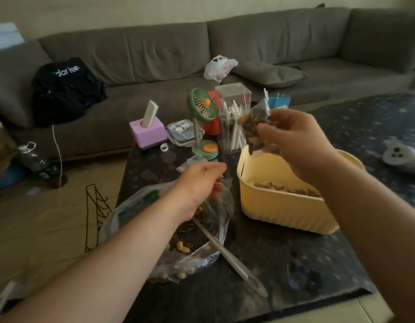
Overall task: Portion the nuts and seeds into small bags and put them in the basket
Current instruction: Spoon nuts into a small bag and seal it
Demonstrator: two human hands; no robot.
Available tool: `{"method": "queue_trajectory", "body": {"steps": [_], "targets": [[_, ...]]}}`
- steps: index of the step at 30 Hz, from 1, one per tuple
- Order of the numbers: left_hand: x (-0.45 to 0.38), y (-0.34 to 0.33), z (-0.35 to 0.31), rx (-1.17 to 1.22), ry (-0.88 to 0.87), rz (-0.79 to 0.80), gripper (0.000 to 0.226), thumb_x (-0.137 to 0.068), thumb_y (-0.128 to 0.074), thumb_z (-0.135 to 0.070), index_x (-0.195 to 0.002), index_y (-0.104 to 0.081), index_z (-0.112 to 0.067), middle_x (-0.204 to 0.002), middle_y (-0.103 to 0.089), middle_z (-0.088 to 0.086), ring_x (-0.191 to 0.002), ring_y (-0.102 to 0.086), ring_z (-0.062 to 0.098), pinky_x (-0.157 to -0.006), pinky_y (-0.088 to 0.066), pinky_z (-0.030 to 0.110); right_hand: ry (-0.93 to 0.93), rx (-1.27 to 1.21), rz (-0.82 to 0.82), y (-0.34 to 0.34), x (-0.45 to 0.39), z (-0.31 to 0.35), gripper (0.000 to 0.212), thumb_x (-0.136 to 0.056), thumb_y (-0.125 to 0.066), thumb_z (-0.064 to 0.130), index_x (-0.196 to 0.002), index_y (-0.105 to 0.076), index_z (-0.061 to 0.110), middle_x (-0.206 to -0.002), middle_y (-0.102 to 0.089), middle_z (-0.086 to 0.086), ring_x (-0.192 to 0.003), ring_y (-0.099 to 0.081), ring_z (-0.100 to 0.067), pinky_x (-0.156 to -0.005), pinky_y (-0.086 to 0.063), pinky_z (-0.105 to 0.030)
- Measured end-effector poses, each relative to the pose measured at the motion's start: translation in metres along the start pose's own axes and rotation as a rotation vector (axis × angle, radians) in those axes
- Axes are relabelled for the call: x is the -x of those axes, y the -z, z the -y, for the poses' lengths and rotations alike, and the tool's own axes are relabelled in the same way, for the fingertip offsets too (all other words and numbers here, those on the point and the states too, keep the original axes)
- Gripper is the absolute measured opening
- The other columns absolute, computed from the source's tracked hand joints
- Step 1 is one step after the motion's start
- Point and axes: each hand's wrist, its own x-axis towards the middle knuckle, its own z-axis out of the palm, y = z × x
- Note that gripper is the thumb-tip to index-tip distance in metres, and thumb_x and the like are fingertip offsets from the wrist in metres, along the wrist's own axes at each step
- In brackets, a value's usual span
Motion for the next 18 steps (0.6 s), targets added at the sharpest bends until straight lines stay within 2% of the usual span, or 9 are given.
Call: {"method": "queue_trajectory", "body": {"steps": [2, 4, 6, 9, 10, 12, 14, 18], "targets": [[-0.012, -0.014, -0.002, -0.069, -0.021, 0.037, 0.023, -0.106, -0.064, -0.036, -0.125, -0.072, -0.025, -0.096, -0.068, 0.002, -0.084, -0.068, 0.019, -0.074, -0.058, 0.035, 0.026, 0.168, -0.075, 0.017, -0.012, -0.013, 0.028, -0.097, -0.070, 0.018, -0.124, -0.073, 0.024, -0.107, -0.076, 0.002, -0.092, -0.076, -0.013, -0.085, -0.063, -0.036], [-0.018, -0.025, -0.001, -0.108, -0.055, 0.088, 0.030, -0.105, -0.066, -0.031, -0.134, -0.069, -0.023, -0.093, -0.071, 0.000, -0.075, -0.069, 0.013, -0.068, -0.058, 0.032, 0.008, 0.279, -0.095, 0.030, -0.018, -0.024, 0.031, -0.096, -0.072, 0.020, -0.126, -0.072, 0.027, -0.107, -0.076, 0.007, -0.092, -0.074, -0.009, -0.083, -0.062, -0.033], [-0.016, -0.032, 0.001, -0.121, -0.102, 0.139, 0.031, -0.105, -0.064, -0.018, -0.135, -0.070, -0.022, -0.087, -0.073, 0.002, -0.068, -0.069, 0.011, -0.063, -0.058, 0.028, -0.023, 0.353, -0.061, 0.039, -0.022, -0.031, 0.030, -0.096, -0.072, 0.020, -0.125, -0.072, 0.030, -0.103, -0.076, 0.008, -0.090, -0.073, -0.009, -0.080, -0.061, -0.031], [-0.008, -0.033, 0.007, -0.148, -0.179, 0.123, 0.039, -0.102, -0.062, -0.005, -0.135, -0.071, -0.024, -0.072, -0.068, -0.004, -0.065, -0.072, 0.015, -0.061, -0.060, 0.028, -0.068, 0.550, 0.030, 0.044, -0.022, -0.035, 0.030, -0.097, -0.071, 0.022, -0.126, -0.071, 0.031, -0.096, -0.073, 0.009, -0.085, -0.071, -0.010, -0.070, -0.057, -0.028], [-0.003, -0.032, 0.009, -0.164, -0.208, 0.109, 0.039, -0.101, -0.063, -0.003, -0.131, -0.071, -0.027, -0.072, -0.065, -0.004, -0.064, -0.072, 0.015, -0.061, -0.060, 0.028, -0.076, 0.639, 0.083, 0.045, -0.021, -0.035, 0.029, -0.098, -0.070, 0.023, -0.126, -0.070, 0.031, -0.095, -0.071, 0.009, -0.083, -0.069, -0.009, -0.066, -0.053, -0.025], [0.007, -0.029, 0.015, -0.161, -0.232, 0.090, 0.037, -0.100, -0.068, -0.003, -0.123, -0.069, -0.032, -0.086, -0.068, 0.007, -0.067, -0.074, 0.017, -0.062, -0.061, 0.029, -0.075, 0.809, 0.190, 0.044, -0.017, -0.033, 0.029, -0.100, -0.068, 0.025, -0.128, -0.068, 0.032, -0.093, -0.066, 0.011, -0.082, -0.065, -0.007, -0.060, -0.045, -0.020], [0.015, -0.026, 0.021, -0.118, -0.227, 0.093, 0.033, -0.097, -0.071, -0.002, -0.119, -0.064, -0.027, -0.098, -0.071, 0.017, -0.069, -0.075, 0.022, -0.062, -0.062, 0.032, -0.062, 0.943, 0.273, 0.043, -0.012, -0.030, 0.027, -0.101, -0.066, 0.027, -0.126, -0.068, 0.034, -0.095, -0.064, 0.013, -0.082, -0.063, -0.007, -0.059, -0.043, -0.020], [0.023, -0.022, 0.034, -0.079, -0.260, 0.091, 0.035, -0.093, -0.073, 0.003, -0.119, -0.063, -0.019, -0.093, -0.067, 0.020, -0.065, -0.073, 0.027, -0.058, -0.062, 0.035, -0.013, 1.090, 0.361, 0.034, -0.003, -0.036, 0.029, -0.099, -0.068, 0.029, -0.128, -0.067, 0.037, -0.105, -0.065, 0.014, -0.088, -0.061, -0.005, -0.073, -0.048, -0.022]]}}
